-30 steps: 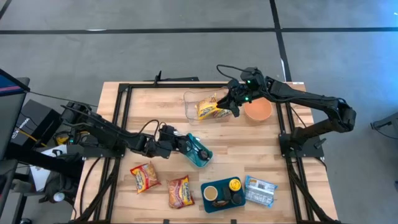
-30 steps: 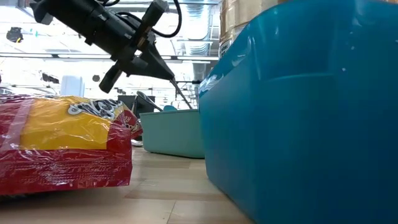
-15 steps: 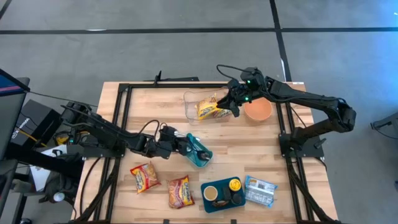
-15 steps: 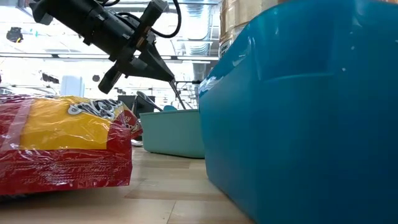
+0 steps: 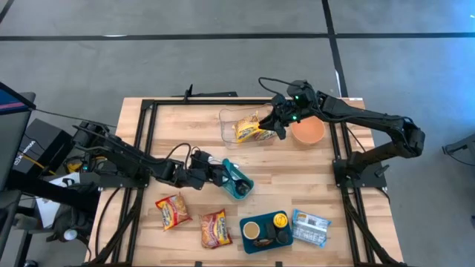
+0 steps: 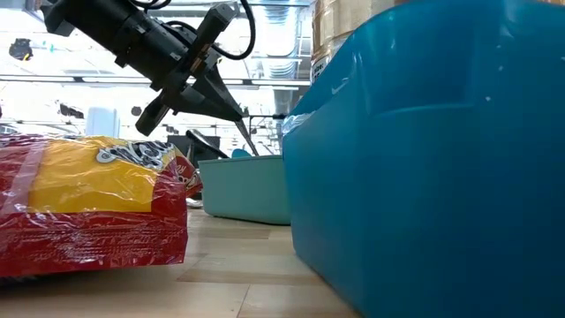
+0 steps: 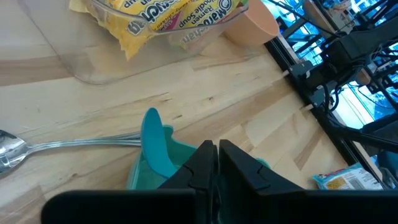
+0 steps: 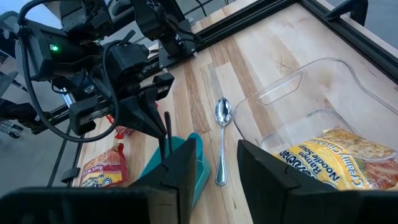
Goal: Pick & Place Food Item
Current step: Put the black spoon into the green bin, then put the silver spoon into the green bin
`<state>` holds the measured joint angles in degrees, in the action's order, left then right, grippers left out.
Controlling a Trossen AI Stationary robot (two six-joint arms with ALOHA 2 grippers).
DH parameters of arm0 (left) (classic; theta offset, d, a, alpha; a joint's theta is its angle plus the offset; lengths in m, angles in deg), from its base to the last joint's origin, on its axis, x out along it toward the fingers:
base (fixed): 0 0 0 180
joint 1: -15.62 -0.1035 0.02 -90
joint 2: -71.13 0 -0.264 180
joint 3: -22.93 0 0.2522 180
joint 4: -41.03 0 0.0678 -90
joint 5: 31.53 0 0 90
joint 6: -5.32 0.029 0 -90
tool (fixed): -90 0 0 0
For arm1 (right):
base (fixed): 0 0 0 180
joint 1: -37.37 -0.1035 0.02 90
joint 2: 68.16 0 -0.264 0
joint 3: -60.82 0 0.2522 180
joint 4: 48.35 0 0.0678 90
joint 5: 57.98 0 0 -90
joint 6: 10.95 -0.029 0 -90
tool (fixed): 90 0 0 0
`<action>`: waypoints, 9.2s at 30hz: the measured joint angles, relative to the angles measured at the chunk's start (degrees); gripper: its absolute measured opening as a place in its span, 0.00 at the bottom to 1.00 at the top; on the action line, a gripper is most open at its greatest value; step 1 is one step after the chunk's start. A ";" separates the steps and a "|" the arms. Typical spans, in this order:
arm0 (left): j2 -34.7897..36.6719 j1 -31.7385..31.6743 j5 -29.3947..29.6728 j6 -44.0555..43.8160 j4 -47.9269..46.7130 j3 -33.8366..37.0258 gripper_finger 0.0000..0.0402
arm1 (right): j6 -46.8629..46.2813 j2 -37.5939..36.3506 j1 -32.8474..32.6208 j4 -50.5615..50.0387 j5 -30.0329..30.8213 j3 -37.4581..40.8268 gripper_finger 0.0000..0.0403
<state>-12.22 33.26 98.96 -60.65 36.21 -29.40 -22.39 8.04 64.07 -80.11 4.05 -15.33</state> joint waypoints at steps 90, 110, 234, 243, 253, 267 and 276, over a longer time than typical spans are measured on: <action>26.06 -11.06 -3.37 20.29 -29.17 0.00 0.22 | -0.10 0.02 -0.09 -1.75 -0.04 0.00 0.28; 27.63 -31.19 -33.53 11.54 -42.64 -0.02 0.22 | -0.56 0.02 -0.09 -1.73 -0.04 0.00 0.28; 1.22 -40.22 -47.60 11.78 8.07 16.90 0.01 | -0.57 0.02 -0.07 -1.68 1.09 0.00 0.28; 1.20 -40.22 -46.13 9.30 11.02 16.95 0.00 | -0.57 0.02 -0.08 -1.68 1.07 0.01 0.28; 1.16 -40.22 -45.38 8.22 14.30 16.97 0.00 | -0.57 0.02 -0.06 -1.68 1.07 0.00 0.28; 1.17 -40.17 -47.43 6.97 21.01 16.96 0.00 | -0.57 0.02 -0.04 -1.68 1.07 0.00 0.28; 1.18 -40.13 -51.48 7.07 25.29 16.96 0.00 | -0.57 0.02 -0.04 -1.68 1.09 0.02 0.28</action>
<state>-11.04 -6.86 47.48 -53.58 61.50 -12.44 -22.96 8.07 64.02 -81.79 5.14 -15.31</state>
